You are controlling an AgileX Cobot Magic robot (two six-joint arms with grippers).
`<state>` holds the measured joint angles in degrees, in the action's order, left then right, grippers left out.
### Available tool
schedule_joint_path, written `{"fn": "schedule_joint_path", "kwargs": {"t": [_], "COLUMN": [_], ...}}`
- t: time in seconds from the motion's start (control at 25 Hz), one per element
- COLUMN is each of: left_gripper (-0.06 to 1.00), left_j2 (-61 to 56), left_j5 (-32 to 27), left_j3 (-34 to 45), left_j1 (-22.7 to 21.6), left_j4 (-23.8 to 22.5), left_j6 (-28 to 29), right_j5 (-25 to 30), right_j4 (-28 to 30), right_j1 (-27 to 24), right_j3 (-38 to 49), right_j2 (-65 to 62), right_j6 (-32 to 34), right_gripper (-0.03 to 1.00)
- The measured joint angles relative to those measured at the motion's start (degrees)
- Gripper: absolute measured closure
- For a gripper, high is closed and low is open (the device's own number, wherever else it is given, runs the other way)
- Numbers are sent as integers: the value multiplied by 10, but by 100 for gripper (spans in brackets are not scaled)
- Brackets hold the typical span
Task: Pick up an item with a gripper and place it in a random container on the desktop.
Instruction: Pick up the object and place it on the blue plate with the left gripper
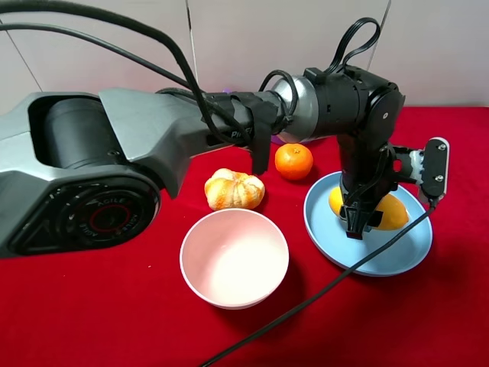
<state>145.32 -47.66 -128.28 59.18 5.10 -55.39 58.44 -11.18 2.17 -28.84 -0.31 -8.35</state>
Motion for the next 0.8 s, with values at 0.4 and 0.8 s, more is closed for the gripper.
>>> {"fn": "schedule_joint_path", "kwargs": {"t": [0.4, 0.8], "left_gripper": [32, 17], "left_j2": [0, 0], "left_j5": [2, 8], "left_j3": [0, 0], "left_j1": [0, 0], "left_j4": [0, 0], "left_j6": [0, 0], "right_j5": [0, 0], "right_j4": [0, 0], "right_j1": [0, 0], "right_j3": [0, 0], "right_j2": [0, 0], "right_j6": [0, 0], "right_gripper": [27, 27]}}
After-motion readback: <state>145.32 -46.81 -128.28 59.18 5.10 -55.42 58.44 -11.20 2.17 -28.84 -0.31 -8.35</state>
